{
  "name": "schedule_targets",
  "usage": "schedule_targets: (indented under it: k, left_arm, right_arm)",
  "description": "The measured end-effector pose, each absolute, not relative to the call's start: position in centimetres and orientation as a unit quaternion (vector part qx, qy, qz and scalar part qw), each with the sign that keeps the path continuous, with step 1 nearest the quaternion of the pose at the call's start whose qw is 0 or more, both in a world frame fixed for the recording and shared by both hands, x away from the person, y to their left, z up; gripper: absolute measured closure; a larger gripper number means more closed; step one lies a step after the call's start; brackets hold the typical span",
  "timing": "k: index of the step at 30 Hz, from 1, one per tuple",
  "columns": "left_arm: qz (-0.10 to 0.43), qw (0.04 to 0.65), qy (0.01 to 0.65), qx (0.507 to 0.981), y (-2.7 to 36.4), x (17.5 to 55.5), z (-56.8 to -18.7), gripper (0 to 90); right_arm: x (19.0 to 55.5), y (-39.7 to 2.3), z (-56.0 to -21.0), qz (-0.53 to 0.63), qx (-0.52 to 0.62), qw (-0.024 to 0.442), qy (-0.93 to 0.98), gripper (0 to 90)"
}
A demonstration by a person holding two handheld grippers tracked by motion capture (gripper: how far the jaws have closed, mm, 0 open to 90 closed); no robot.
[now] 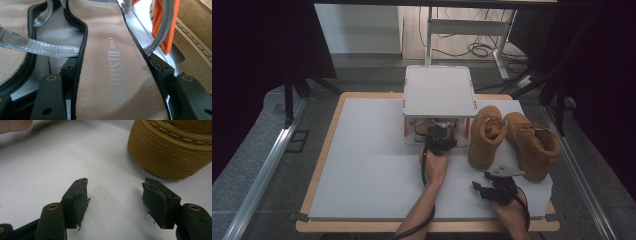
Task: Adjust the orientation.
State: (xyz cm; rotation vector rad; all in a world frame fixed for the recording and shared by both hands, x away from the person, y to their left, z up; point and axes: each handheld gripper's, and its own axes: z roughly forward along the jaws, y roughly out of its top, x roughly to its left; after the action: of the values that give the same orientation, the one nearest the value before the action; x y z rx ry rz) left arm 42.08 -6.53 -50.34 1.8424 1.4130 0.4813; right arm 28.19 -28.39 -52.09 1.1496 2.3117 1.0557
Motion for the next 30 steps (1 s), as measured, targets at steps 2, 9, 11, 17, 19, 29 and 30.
schedule_targets:
  k: [2, 9, 11, 17, 19, 29, 30]
  left_arm:
    - [0.188, 0.376, 0.554, 0.719, -6.6, 42.2, -50.4, 38.5]
    - [0.185, 0.378, 0.544, 0.725, -6.5, 42.3, -50.5, 36.9]
    - [0.185, 0.377, 0.538, 0.731, -6.4, 42.3, -50.5, 36.6]
    - [0.184, 0.374, 0.525, 0.742, -6.0, 41.6, -50.2, 33.6]
    - [0.175, 0.378, 0.527, 0.741, -5.8, 41.3, -50.1, 33.4]
    - [0.167, 0.384, 0.496, 0.76, -4.3, 39.4, -49.9, 32.6]
    - [0.167, 0.384, 0.495, 0.761, -4.2, 39.2, -49.8, 32.6]
  right_arm:
    - [28.2, -28.4, -52.1, 0.373, 0.406, 0.175, 0.816, 36.4]
    - [28.2, -28.4, -52.1, 0.373, 0.405, 0.175, 0.816, 36.3]
    - [28.2, -28.4, -52.1, 0.373, 0.406, 0.175, 0.816, 36.2]
    - [28.2, -28.4, -52.1, 0.373, 0.405, 0.175, 0.816, 36.2]
    - [28.2, -28.4, -52.1, 0.373, 0.406, 0.175, 0.816, 36.3]
    - [28.2, -28.4, -52.1, 0.373, 0.406, 0.175, 0.816, 36.2]
    - [28.2, -28.4, -52.1, 0.373, 0.406, 0.175, 0.816, 36.2]
